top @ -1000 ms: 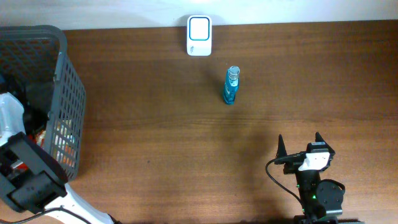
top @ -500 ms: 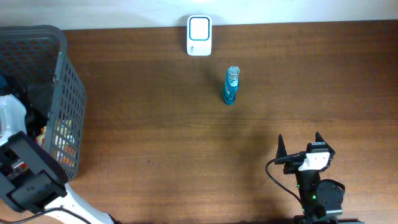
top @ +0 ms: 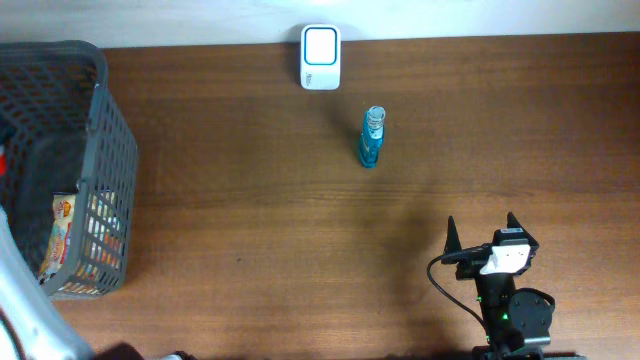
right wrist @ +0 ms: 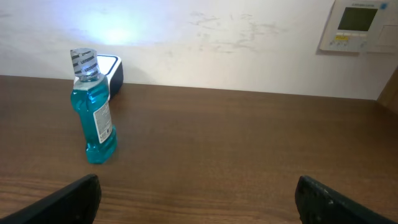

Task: Scan the item barcode
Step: 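Carry red bag with left gripper and drop it left of bottle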

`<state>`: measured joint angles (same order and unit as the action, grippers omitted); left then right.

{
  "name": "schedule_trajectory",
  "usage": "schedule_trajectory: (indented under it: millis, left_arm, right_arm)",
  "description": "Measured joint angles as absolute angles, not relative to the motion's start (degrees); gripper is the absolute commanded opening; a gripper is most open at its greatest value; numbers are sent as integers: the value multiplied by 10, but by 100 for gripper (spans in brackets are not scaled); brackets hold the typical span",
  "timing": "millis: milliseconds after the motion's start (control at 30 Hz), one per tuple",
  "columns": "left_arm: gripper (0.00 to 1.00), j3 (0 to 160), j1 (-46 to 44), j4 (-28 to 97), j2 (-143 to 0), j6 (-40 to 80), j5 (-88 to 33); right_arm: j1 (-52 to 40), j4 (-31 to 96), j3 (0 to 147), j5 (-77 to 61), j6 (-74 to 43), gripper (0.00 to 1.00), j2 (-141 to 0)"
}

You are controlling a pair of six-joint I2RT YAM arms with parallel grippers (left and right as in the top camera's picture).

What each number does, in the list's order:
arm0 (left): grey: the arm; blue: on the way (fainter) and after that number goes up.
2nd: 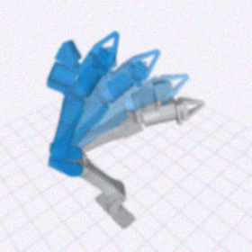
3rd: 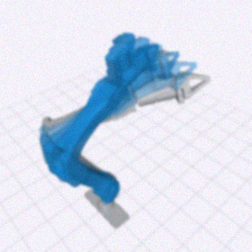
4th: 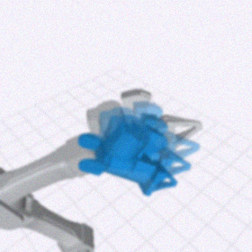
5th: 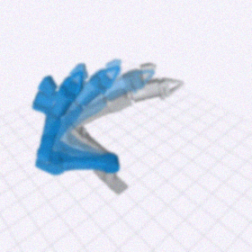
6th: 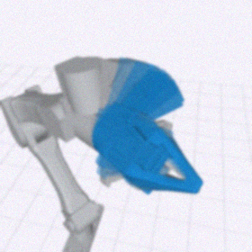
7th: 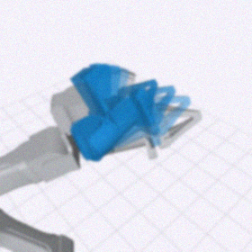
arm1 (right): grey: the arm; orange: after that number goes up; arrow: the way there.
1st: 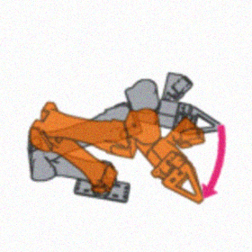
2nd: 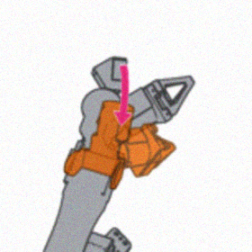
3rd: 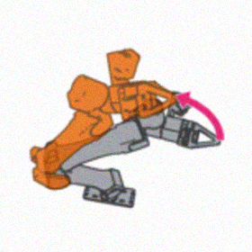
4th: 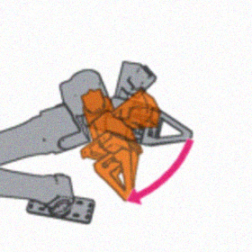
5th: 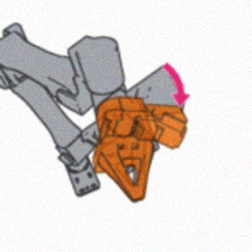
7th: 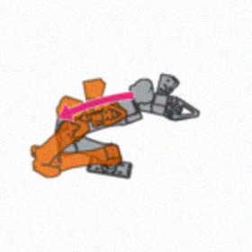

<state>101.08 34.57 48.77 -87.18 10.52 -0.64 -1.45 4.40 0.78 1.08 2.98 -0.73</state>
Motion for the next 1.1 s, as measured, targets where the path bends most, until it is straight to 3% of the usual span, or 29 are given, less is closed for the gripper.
schedule_trajectory:
  millis: [133,300,567,800,1100]
  left_arm:
    - [0,1011,346,487,-812,106,-92]
    - [0,1011,333,465,-768,111,-284]
    - [0,1011,140,465,-743,149,-401]
    - [0,948,-74,495,-827,155,-215]
    - [0,924,-204,499,-1034,156,7]
  right_arm:
    - [-15,44,8,11,30,98,-7]
    - [-15,44,8,11,30,98,-7]
    - [-15,44,8,11,30,98,-7]
    - [-15,44,8,11,30,98,-7]
    - [-15,44,8,11,30,98,-7]
